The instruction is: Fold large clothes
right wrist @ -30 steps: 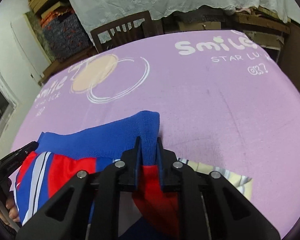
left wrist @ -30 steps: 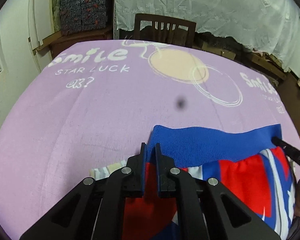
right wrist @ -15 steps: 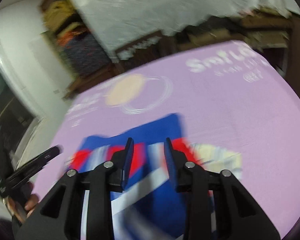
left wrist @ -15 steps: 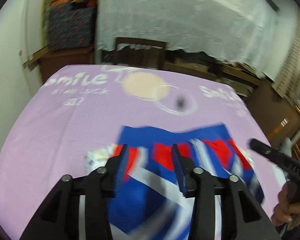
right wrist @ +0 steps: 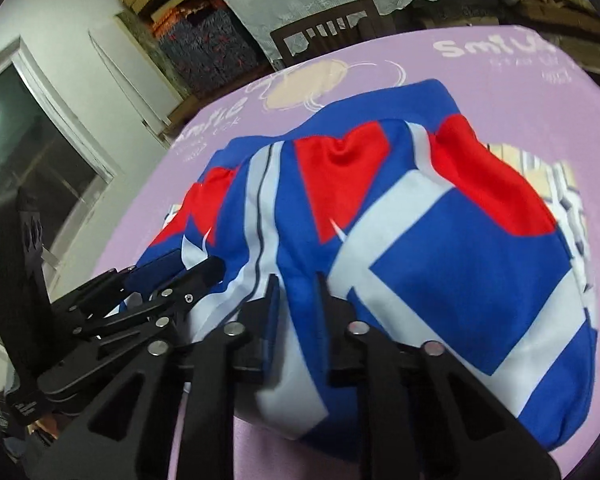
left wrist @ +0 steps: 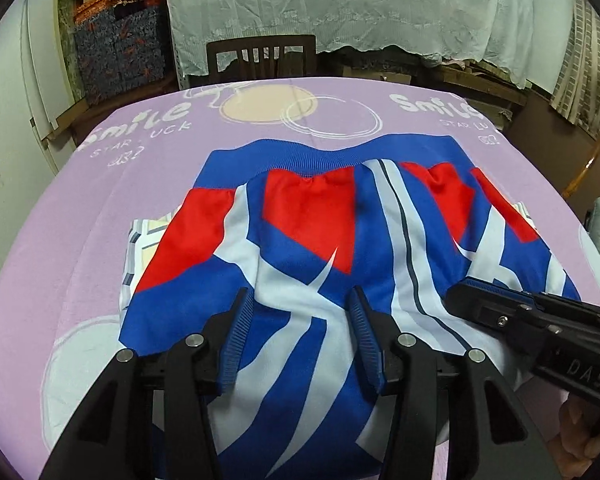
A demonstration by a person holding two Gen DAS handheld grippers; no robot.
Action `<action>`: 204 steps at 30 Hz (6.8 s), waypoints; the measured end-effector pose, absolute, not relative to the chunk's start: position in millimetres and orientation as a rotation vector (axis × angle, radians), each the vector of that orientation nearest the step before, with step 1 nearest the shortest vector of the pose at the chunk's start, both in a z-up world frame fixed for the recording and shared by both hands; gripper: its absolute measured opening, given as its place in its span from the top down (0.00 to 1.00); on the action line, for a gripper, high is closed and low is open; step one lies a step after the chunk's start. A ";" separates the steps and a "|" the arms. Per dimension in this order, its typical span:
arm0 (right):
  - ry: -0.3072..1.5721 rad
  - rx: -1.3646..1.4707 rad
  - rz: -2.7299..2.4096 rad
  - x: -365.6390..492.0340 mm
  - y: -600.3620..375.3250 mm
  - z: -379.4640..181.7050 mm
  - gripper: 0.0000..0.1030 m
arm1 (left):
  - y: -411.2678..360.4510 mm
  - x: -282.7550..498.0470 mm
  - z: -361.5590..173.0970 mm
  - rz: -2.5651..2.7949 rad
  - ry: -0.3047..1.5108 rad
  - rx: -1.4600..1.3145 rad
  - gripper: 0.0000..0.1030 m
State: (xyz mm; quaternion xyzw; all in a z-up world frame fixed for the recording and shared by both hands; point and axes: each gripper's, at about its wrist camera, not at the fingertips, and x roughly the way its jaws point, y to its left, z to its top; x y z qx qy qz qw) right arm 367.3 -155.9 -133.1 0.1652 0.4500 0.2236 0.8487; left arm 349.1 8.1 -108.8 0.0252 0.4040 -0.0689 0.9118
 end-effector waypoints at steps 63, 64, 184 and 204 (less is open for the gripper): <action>0.910 0.769 0.142 255.5 -244.3 -129.7 0.45 | 13.6 372.4 -111.1 -0.184 0.864 -0.022 0.23; 0.909 0.781 0.126 261.2 -246.5 -130.3 0.45 | 12.6 372.4 -111.1 -0.183 0.862 -0.019 0.22; 0.701 -0.559 0.498 345.0 79.1 -126.5 0.88 | 208.8 407.6 -113.3 -0.381 1.005 -0.361 0.59; 0.629 -0.334 0.608 275.1 38.3 -54.8 0.32 | 239.7 365.4 -71.7 -0.249 0.868 -0.344 0.43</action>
